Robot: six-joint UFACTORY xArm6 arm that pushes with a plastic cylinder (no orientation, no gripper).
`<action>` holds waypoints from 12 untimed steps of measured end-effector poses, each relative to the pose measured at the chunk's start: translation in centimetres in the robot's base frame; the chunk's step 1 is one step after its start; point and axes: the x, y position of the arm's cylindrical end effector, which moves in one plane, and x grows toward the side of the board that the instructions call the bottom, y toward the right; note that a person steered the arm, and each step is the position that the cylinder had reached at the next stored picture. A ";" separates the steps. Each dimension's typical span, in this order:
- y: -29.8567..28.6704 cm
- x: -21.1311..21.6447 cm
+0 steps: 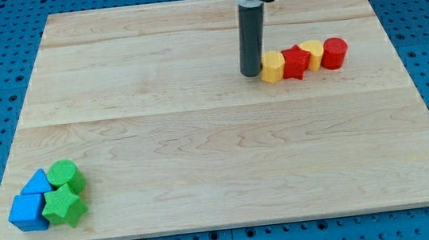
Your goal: Move the yellow hexagon close to the red circle
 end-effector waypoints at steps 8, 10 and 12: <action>3.5 0.7; 6.0 1.4; 9.6 2.5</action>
